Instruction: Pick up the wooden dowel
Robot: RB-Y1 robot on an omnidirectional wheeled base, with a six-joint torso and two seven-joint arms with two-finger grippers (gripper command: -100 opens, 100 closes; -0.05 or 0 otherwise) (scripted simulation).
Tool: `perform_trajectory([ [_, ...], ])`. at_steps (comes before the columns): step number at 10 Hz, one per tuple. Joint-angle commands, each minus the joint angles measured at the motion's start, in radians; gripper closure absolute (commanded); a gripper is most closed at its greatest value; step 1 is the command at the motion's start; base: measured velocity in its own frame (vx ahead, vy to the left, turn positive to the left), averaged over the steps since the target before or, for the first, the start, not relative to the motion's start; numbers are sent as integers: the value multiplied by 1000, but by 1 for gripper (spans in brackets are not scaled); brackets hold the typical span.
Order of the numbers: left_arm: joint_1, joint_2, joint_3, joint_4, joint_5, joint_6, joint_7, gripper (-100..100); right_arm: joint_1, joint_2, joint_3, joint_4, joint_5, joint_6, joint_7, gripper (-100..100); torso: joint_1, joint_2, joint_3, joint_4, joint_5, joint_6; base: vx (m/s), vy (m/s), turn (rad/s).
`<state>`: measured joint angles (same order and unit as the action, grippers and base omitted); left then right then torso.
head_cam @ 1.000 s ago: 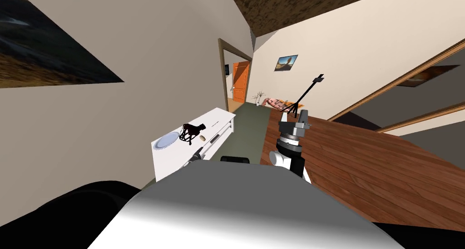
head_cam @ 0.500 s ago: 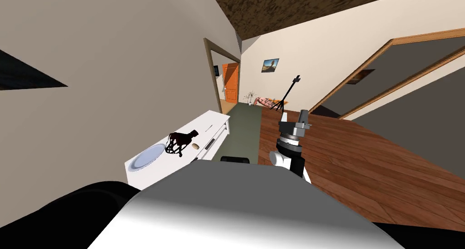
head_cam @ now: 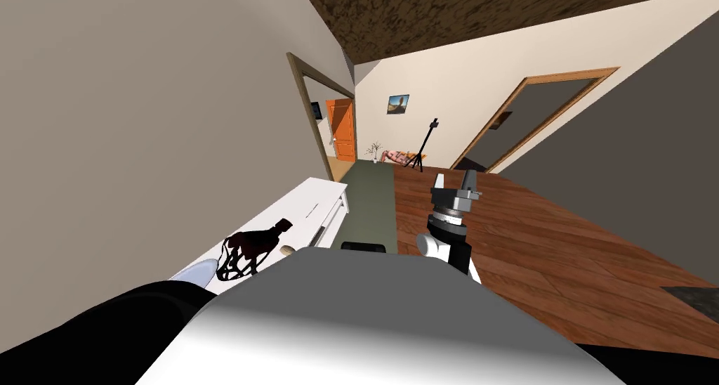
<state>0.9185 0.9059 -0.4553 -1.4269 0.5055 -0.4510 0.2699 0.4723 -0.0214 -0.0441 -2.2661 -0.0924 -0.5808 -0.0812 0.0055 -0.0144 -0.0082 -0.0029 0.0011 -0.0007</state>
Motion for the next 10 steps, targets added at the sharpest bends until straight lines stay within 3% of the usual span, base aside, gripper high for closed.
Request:
perform_trajectory([
  [1,14,20,-33,36,36,-1,-7,-100,0,0,0,0,0,0,0,0,0,0,0,0,0,0,172,107,-223],
  [2,14,20,-33,36,36,-1,-7,-100,0,0,0,0,0,0,0,0,0,0,0,0,0,0,121,79,-43],
  [6,31,61,-109,110,113,-4,-18,-100,0,0,0,0,0,0,0,0,0,1,1,0,0,0,144,98,-181],
  [10,42,78,-181,170,180,-1,-31,-100,0,0,0,0,0,0,0,0,-3,2,1,1,0,-1,142,92,-150],
])
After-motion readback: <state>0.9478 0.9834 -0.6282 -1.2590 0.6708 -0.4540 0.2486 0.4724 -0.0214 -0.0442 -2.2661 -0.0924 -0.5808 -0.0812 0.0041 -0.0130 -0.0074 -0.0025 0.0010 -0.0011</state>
